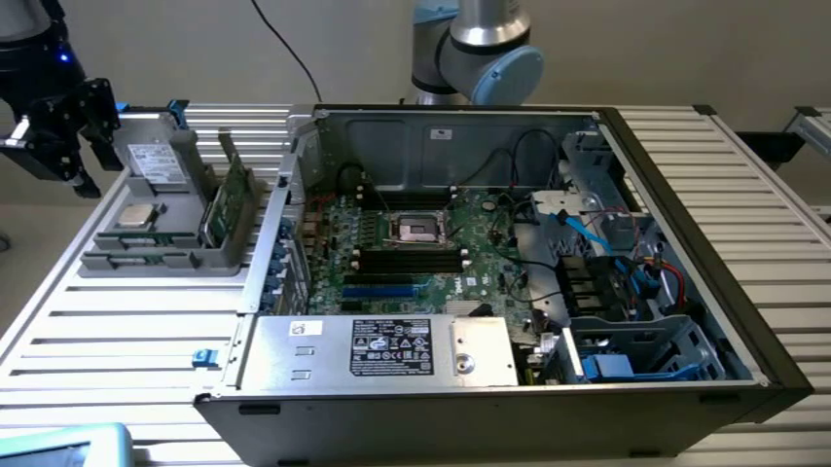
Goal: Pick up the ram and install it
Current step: 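Pick up the ram and move it above insertion slot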
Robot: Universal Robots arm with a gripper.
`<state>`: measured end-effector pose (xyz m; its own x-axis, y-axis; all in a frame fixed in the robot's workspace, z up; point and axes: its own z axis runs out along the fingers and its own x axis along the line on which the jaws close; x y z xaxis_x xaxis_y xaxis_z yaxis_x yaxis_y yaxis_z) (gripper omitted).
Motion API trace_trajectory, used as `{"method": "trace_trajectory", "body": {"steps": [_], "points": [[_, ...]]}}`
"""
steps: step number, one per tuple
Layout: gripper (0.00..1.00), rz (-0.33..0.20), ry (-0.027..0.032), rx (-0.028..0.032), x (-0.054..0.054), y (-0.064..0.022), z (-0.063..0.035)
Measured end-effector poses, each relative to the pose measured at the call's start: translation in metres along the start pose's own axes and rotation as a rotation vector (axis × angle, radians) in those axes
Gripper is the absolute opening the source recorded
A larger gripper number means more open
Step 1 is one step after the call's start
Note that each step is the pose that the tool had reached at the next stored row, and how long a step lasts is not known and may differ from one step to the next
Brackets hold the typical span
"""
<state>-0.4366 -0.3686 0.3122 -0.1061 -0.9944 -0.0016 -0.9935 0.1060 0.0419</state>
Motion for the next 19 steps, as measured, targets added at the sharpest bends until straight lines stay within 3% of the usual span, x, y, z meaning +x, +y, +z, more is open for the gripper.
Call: {"method": "trace_trajectory", "body": {"steps": [5, 10, 19], "points": [[0.55, 0.000, 0.0001, 0.0014, 0.002, -0.0006, 0.0088], [0.55, 0.000, -0.0005, 0.0166, 0.002, -0.0008, 0.0150], [0.55, 0.000, -0.0004, 0.0171, 0.008, -0.0030, 0.0313]]}}
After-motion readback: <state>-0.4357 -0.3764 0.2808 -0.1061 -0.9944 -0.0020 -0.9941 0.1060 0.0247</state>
